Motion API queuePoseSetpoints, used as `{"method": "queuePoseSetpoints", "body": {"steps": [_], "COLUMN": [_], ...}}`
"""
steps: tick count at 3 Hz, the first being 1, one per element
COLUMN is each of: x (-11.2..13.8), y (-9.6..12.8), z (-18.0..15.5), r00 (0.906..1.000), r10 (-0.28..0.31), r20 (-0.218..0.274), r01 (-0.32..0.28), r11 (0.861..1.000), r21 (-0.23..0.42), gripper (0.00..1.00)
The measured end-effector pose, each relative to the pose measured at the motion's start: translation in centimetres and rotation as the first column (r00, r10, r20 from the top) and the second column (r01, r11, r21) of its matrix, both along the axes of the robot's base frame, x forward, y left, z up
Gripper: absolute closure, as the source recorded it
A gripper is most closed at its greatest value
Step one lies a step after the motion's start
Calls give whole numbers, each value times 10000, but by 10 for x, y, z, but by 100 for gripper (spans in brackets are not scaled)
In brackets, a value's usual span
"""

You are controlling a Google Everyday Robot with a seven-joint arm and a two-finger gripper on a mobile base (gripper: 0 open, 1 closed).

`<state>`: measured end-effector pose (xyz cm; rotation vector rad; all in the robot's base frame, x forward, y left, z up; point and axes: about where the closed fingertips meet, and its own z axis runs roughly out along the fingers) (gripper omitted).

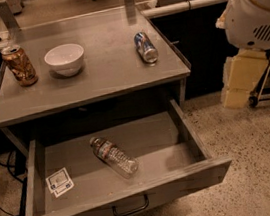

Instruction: Pick water bottle from top drawer and place on counter

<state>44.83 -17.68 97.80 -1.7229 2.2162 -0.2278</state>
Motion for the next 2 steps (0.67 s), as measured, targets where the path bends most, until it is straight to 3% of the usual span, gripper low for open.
{"method": "queuePoseSetpoints", "body": {"steps": [1,2], "x": [0,-8], "y": [2,27], "z": [-1,-16], "r00": [10000,9960], "r10": [21,514], "r20": [-42,-726], "r01": [-21,-447], "r11": [10000,9948], "r21": [57,919], "gripper": [0,0]}}
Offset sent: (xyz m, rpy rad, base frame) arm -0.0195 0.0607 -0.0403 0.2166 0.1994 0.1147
